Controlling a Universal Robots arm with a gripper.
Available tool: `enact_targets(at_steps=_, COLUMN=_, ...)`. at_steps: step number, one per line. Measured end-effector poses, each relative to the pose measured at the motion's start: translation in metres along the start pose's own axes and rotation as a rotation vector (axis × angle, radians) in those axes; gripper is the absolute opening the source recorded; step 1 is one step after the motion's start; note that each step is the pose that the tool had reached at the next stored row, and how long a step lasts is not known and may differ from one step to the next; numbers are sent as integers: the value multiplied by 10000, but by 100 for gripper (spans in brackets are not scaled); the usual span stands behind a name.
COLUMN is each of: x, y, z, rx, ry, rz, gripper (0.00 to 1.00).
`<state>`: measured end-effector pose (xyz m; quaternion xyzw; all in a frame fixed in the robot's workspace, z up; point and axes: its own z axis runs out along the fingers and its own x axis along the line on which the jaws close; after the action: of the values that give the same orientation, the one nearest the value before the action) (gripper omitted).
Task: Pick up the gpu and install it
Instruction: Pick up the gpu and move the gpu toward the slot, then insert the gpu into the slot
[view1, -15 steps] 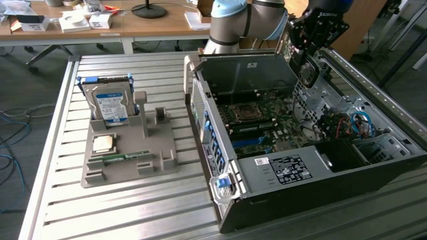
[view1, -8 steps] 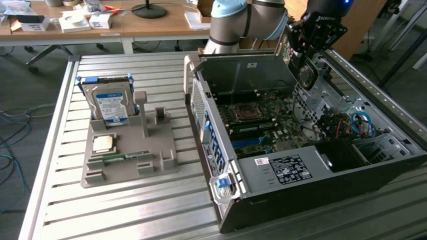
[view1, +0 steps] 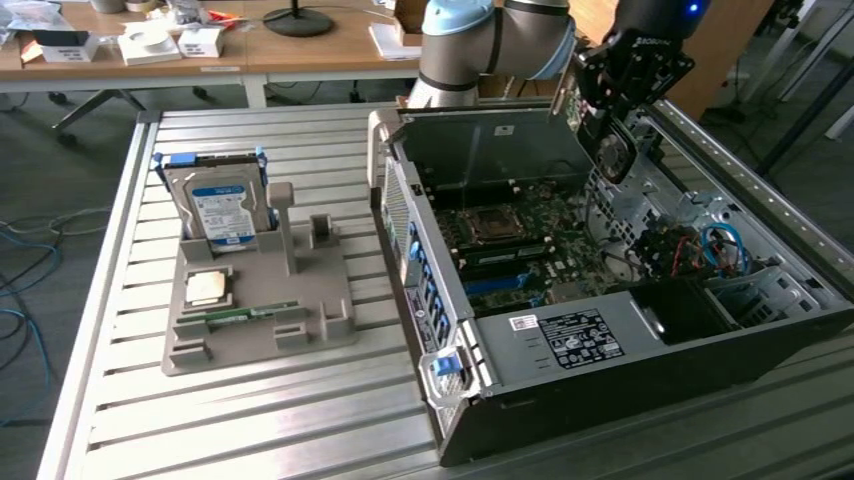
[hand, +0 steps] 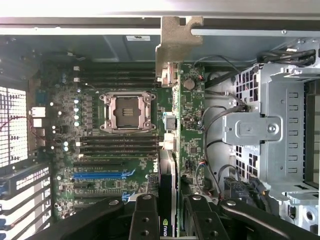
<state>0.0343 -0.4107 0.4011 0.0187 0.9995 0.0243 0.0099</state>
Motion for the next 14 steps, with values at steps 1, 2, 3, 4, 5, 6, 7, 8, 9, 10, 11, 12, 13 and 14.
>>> enact_targets(at_steps=1, x=-13, y=1, z=1, rx=1, ry=1, rz=0, gripper=27)
enact_targets(at_steps=2, x=-22, y=1, z=2, rx=1, ry=0, rz=-1, gripper=27)
enact_targets(at_steps=3, x=-24, y=1, z=2, rx=1, ry=0, rz=0, gripper=27)
enact_targets(at_steps=4, x=-24, y=1, z=2, rx=2, ry=0, rz=0, gripper=27)
enact_targets(at_steps=5, x=-24, y=1, z=3, rx=1, ry=0, rz=1, gripper=27)
enact_targets(at_steps=6, x=-24, y=1, z=3, rx=1, ry=0, rz=0, gripper=27)
enact_targets(at_steps=7, x=-24, y=1, z=3, rx=2, ry=0, rz=1, gripper=27)
enact_targets(at_steps=8, x=-24, y=1, z=3, rx=1, ry=0, rz=0, gripper=27)
enact_targets(at_steps=9, x=-24, y=1, z=3, rx=1, ry=0, rz=1, gripper=27)
enact_targets(at_steps=10, x=-24, y=1, z=3, rx=1, ry=0, rz=1, gripper=27)
enact_targets(at_steps=11, x=-24, y=1, z=3, rx=1, ry=0, rz=0, gripper=27)
enact_targets(at_steps=12, x=-24, y=1, z=3, rx=1, ry=0, rz=1, gripper=27)
enact_targets(at_steps=13, x=-24, y=1, z=3, rx=1, ry=0, rz=0, gripper=27)
enact_targets(at_steps=14, x=-24, y=1, z=3, rx=1, ry=0, rz=0, gripper=27)
